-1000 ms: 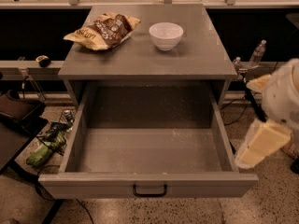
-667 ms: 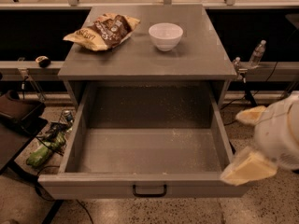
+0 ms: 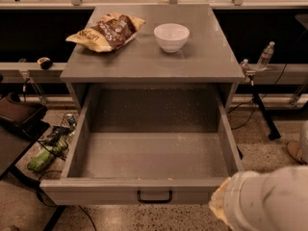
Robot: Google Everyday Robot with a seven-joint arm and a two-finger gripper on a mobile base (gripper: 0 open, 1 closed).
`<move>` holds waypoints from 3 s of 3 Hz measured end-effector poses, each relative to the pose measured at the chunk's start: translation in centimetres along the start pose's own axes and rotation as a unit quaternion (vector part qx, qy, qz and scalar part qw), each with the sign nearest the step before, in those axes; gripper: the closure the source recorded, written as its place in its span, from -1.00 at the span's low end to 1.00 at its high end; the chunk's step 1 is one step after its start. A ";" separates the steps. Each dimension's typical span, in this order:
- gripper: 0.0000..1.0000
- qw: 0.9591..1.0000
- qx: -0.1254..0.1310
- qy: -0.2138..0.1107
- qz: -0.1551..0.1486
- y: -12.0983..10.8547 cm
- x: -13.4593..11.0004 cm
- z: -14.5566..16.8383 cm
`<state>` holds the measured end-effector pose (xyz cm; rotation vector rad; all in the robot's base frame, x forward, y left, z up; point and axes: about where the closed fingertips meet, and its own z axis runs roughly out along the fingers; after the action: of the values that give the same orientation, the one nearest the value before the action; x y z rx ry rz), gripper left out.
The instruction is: Close top drawer
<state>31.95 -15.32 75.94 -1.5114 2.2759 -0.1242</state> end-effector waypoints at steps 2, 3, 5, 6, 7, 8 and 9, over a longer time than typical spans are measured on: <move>1.00 0.994 -0.063 0.085 -0.001 7.9 8.4 13.6; 1.00 0.995 -0.040 0.082 0.028 7.0 9.1 15.2; 1.00 0.997 0.021 0.038 0.067 2.7 7.6 15.6; 1.00 0.997 0.021 0.038 0.067 2.7 7.6 15.6; 1.00 0.997 0.026 0.032 0.058 2.0 7.4 15.8; 1.00 0.998 0.037 0.024 0.043 0.2 7.3 16.1; 1.00 0.998 0.049 0.018 0.031 -1.8 7.4 16.5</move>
Offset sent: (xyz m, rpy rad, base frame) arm -0.0648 -0.0305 -0.2448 -0.1074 0.2775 -0.1390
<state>37.23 -20.28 59.31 -1.3975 2.3077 -0.2439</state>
